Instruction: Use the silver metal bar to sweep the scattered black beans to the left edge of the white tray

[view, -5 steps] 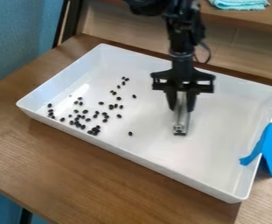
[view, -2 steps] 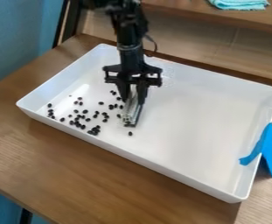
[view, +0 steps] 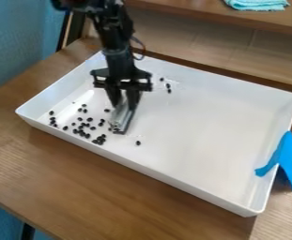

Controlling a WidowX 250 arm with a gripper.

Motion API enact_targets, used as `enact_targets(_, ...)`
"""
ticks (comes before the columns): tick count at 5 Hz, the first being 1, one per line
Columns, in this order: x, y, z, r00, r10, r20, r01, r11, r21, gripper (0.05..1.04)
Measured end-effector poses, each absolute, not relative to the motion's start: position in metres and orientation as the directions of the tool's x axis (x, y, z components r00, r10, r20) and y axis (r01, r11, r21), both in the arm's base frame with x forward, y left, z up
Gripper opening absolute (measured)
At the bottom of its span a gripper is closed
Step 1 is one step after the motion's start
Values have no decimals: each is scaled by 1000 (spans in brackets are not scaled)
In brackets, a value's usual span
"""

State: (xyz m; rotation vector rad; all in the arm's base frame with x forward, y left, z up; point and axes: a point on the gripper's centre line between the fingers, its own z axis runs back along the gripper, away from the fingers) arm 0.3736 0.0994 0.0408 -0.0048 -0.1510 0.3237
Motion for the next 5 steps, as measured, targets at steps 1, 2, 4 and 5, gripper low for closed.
enact_targets(1,368,145,45,933,331,141,-335,942,4,375)
enact_targets(2,368,164,44,939,315,135,-322,946,33,375)
enact_targets(4,356,181,48,970,235,56,-233,971,-44,375)
enact_targets(5,356,163,75,970,233,71,-222,966,-133,375)
